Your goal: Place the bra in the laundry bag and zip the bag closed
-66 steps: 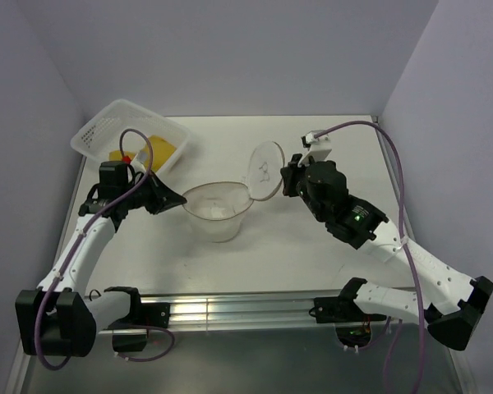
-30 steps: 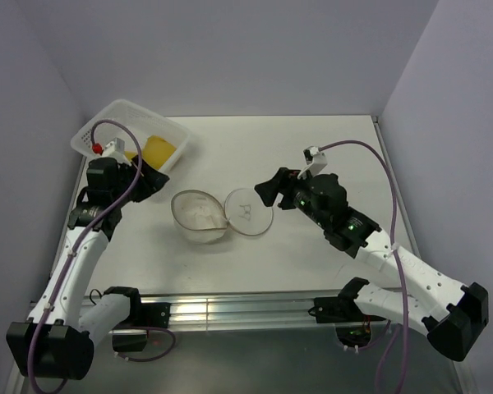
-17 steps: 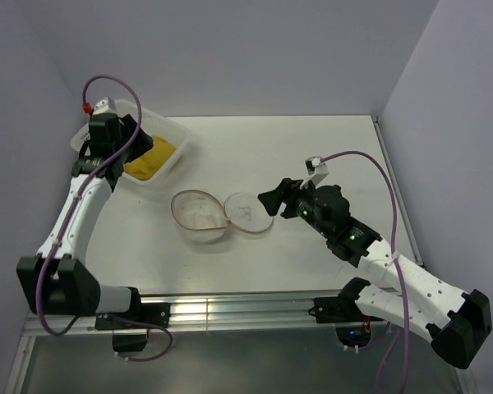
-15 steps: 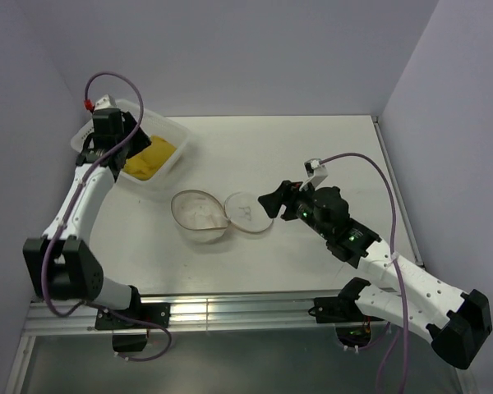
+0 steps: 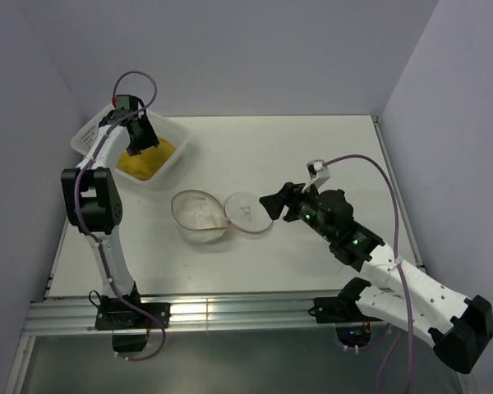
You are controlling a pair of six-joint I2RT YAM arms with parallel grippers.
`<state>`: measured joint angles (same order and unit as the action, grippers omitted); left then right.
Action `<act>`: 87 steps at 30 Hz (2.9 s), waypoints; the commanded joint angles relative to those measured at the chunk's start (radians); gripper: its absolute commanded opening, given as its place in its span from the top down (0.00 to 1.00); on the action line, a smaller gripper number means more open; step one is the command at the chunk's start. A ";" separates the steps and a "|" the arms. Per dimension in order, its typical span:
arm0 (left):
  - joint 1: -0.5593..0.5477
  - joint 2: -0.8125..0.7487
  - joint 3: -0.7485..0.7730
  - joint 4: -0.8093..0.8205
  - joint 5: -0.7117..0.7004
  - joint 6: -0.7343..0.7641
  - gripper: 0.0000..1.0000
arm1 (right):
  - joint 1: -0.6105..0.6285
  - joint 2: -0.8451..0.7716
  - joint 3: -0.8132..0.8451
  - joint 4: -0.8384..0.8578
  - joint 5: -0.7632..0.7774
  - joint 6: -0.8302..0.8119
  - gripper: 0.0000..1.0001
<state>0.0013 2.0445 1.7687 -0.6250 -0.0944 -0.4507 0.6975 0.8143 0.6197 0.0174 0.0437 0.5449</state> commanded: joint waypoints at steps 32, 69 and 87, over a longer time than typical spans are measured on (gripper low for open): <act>-0.059 -0.286 0.001 0.255 -0.005 0.007 1.00 | 0.000 0.062 0.058 0.050 -0.067 -0.025 0.31; -0.672 -0.208 0.129 0.326 0.202 -0.066 0.01 | 0.019 -0.158 0.055 -0.125 0.294 -0.020 0.58; -0.670 -1.007 -0.619 0.314 0.165 -0.011 0.01 | -0.233 0.645 0.495 -0.223 0.196 -0.192 0.73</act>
<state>-0.6674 1.0740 1.2263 -0.2443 0.0483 -0.5167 0.4881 1.3323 0.9798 -0.1593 0.2260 0.4320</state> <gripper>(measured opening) 0.992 0.255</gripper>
